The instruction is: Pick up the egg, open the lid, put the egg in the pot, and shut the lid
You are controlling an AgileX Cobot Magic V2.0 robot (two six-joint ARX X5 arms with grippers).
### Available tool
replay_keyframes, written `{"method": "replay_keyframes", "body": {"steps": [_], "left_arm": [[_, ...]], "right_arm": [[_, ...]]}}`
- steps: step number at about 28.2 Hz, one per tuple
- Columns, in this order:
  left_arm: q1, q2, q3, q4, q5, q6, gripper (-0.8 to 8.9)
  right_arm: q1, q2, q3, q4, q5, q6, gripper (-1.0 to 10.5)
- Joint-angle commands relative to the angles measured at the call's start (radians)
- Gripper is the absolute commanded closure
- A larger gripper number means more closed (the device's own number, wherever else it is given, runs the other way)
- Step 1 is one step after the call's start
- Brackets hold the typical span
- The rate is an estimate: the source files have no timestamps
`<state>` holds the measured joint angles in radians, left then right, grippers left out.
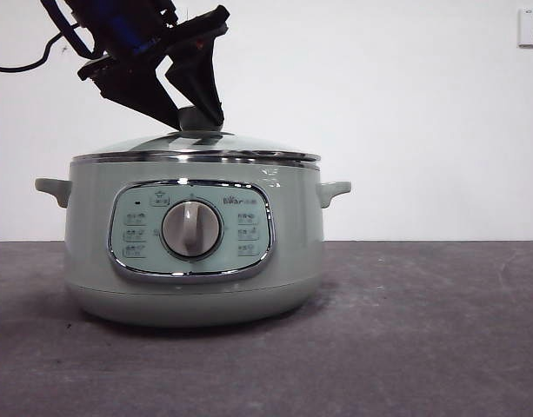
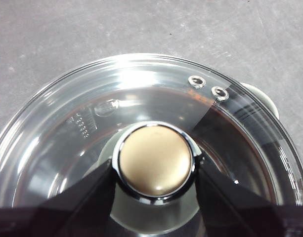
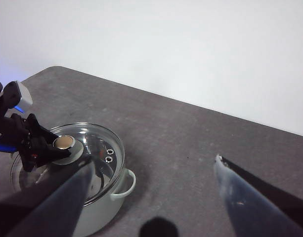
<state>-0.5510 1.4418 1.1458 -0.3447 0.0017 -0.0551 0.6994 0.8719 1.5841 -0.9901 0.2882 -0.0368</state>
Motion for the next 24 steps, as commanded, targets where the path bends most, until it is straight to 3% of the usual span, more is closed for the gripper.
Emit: {"method": "replay_keyframes", "body": {"steps": [1,20,23,24], "left_arm": [[-0.004,0.002,-0.012,-0.047,-0.007,0.003,8.22],[-0.004,-0.018,-0.012,-0.060,-0.024,0.003,8.22],[-0.003,-0.018,-0.012,-0.063,-0.025,0.003,7.94],[-0.003,-0.018,-0.012,-0.063,-0.026,0.003,7.24]], "right_arm": [[0.001,-0.002,-0.002,0.000,0.000,0.010,5.3],[0.001,0.038,-0.002,-0.042,0.000,0.010,5.3],[0.001,0.045,-0.002,-0.045,-0.001,0.010,5.3],[0.001,0.048,-0.002,-0.045,-0.001,0.010,5.3]]}}
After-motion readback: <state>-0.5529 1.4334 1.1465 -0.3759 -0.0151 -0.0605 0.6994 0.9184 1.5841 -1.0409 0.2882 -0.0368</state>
